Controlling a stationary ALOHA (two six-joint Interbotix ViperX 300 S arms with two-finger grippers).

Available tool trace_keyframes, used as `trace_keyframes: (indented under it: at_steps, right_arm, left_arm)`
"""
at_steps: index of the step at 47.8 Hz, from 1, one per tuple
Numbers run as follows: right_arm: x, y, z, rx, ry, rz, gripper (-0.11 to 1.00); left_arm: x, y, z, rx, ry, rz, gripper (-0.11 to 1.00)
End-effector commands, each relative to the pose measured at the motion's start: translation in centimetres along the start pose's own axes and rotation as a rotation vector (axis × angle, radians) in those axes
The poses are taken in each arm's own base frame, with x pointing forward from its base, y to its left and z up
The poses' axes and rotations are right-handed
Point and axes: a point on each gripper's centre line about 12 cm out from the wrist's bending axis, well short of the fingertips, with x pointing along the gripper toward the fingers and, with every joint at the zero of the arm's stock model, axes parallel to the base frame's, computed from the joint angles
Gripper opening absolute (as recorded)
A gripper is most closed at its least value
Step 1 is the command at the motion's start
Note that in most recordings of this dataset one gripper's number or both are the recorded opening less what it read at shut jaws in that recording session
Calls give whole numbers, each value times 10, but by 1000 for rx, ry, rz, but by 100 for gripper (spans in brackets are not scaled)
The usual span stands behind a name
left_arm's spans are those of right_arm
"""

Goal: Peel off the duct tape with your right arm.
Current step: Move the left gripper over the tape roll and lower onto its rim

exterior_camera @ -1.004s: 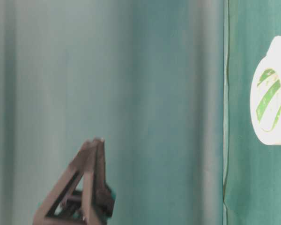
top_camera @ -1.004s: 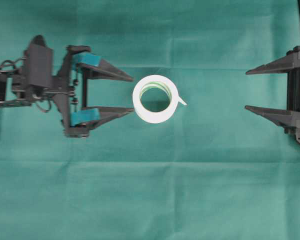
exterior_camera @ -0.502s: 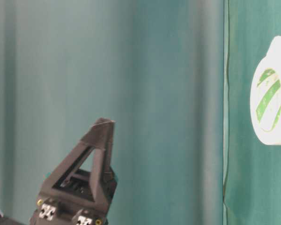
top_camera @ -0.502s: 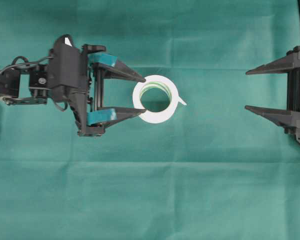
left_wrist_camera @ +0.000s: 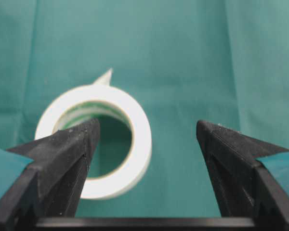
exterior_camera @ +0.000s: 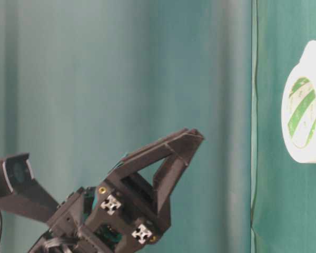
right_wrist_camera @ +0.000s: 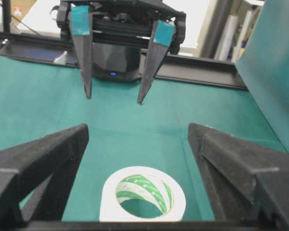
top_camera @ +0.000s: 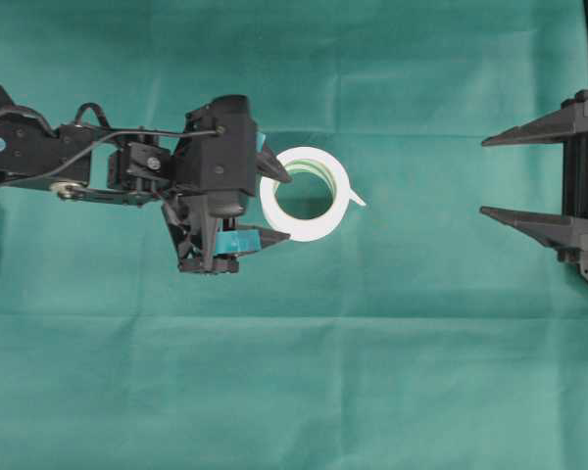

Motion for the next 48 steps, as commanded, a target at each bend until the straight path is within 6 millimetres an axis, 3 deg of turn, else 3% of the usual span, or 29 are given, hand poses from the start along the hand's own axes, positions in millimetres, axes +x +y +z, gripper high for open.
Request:
trace_keyframes:
  at_steps: [1, 26, 48]
  right_arm:
    - [2, 0, 4, 1, -14, -1, 77]
    - [1, 0, 2, 9, -8, -1, 77]
    - [1, 0, -1, 9, -2, 0, 77]
  left_arm:
    - [-4, 1, 15, 1, -6, 1, 85]
    - [20, 1, 9, 34, 66, -5, 85]
    - [63, 4, -23, 28, 163, -4, 85]
